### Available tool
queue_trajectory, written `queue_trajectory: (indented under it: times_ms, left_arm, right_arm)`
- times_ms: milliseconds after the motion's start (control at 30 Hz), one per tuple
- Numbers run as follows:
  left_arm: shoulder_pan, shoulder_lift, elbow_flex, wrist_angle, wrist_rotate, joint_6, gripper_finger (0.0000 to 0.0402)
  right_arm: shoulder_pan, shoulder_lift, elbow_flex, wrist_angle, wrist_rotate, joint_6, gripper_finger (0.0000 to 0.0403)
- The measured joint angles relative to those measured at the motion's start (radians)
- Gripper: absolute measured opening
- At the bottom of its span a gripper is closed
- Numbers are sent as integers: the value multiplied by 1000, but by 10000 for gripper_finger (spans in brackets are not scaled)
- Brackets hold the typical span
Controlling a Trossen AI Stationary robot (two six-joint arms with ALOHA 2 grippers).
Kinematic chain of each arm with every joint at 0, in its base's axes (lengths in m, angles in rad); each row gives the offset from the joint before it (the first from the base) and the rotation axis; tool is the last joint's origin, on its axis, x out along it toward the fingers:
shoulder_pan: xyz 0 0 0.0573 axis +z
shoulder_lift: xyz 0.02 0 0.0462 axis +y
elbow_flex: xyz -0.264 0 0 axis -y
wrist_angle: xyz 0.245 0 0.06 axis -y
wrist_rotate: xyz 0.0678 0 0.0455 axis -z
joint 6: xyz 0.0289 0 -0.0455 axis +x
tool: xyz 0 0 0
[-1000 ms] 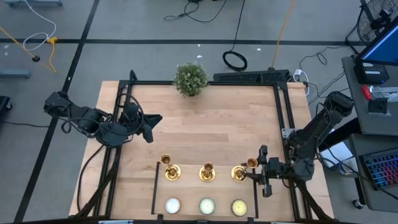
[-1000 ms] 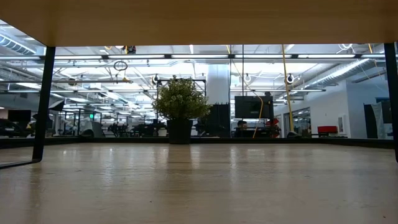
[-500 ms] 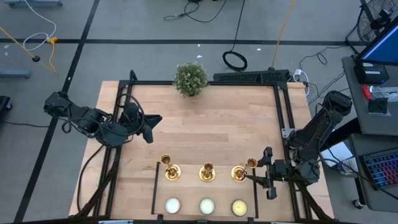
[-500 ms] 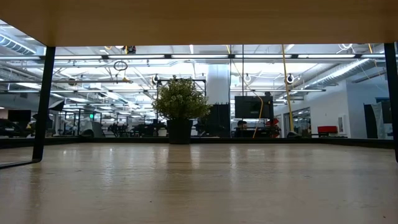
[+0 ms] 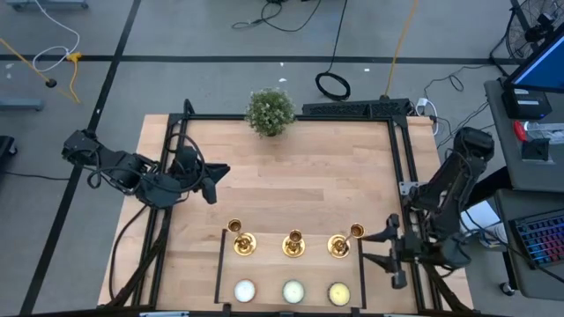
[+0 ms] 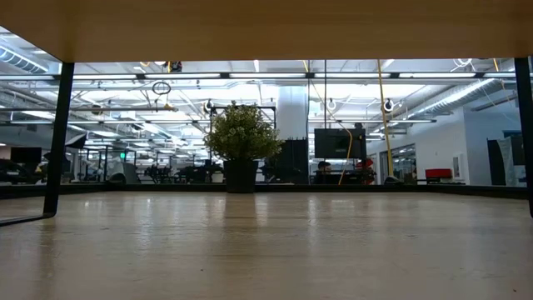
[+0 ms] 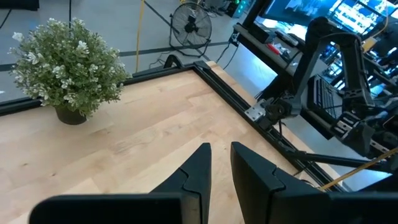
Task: Pick & Place candle stick holders
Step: Adjust the red scented candle on the shelf
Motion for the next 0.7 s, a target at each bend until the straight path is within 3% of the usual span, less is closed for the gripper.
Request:
queue_trajectory:
  times_ms: [100, 333, 700]
  left_arm:
    - [0, 0, 0, 1, 9, 14, 65]
    - [0, -16, 0, -6, 103, 44, 65]
    - [-26, -56, 0, -34, 117, 131, 65]
  right_arm:
    - [84, -6, 0, 12, 19, 55, 181]
    - [211, 10, 58, 58, -85, 204, 126]
    - [145, 103, 224, -40, -87, 139, 5]
